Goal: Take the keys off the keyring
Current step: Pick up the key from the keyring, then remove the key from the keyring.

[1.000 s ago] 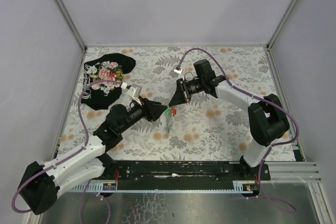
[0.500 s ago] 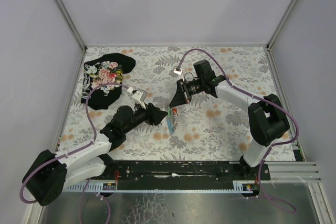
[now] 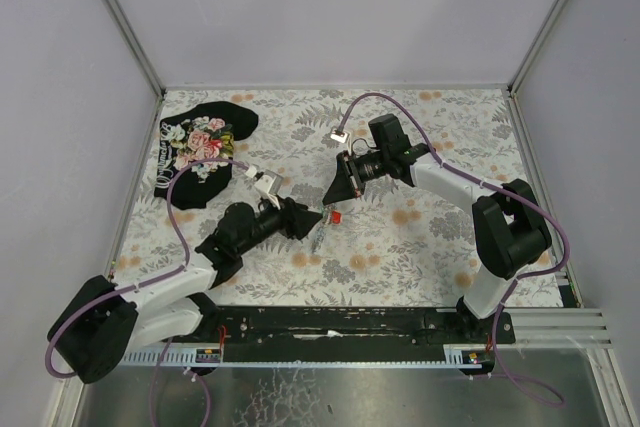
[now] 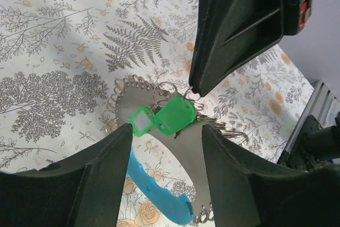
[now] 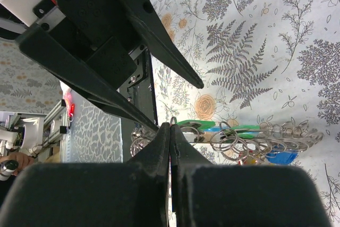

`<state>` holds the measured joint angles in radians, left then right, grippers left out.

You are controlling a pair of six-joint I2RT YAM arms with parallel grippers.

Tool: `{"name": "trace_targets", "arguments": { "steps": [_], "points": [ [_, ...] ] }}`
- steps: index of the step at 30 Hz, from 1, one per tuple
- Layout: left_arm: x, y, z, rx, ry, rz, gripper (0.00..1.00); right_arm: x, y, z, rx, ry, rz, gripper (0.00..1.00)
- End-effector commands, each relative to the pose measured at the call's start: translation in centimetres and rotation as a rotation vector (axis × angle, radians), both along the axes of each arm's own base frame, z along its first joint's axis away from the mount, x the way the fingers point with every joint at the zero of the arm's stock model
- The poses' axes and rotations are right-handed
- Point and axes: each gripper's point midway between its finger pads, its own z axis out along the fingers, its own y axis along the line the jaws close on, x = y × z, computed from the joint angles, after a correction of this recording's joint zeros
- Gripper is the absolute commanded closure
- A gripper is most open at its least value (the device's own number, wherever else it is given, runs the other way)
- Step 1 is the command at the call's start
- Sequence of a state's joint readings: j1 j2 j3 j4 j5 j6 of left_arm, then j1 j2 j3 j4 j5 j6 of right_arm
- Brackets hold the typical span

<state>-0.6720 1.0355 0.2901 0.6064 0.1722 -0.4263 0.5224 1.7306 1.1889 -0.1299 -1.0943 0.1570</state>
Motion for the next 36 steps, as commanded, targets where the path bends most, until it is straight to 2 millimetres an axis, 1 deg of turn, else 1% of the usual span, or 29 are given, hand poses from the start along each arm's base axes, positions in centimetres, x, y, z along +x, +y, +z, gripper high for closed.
{"name": "trace_targets", "arguments": {
  "steps": [1,13,18,23,26,31,33,36],
  "points": [
    [0.9,0.1,0.4,0.006,-0.067,0.020,0.46,-0.2,0.1,3.2,0.072,-0.059,0.028,1.00],
    [0.8,-1.2,0.5,-0.018,-0.087,-0.019,0.45,-0.2,0.2,3.1,0.075,-0.042,0.022,1.00],
    [1.3,-0.9,0.4,0.001,-0.092,0.025,0.45,-0.2,0.3,3.1,0.082,-0.033,0.021,1.00],
    [2.3,-0.1,0.7,0.010,-0.097,0.099,0.49,-0.2,0.3,3.1,0.085,-0.023,0.015,1.00],
    [2.4,0.2,0.8,0.019,-0.102,0.114,0.56,-0.2,0.4,3.0,0.085,-0.015,0.013,1.00],
    [2.3,0.2,0.4,0.049,-0.105,0.102,0.61,-0.3,0.5,3.0,0.091,-0.002,0.014,1.00],
    [2.3,0.0,0.5,0.053,-0.113,0.088,0.62,-0.3,0.5,3.0,0.093,-0.002,0.015,1.00],
    [2.1,-0.2,0.6,0.059,-0.134,0.062,0.60,-0.3,0.4,3.0,0.094,0.001,0.015,1.00]
  ]
}}
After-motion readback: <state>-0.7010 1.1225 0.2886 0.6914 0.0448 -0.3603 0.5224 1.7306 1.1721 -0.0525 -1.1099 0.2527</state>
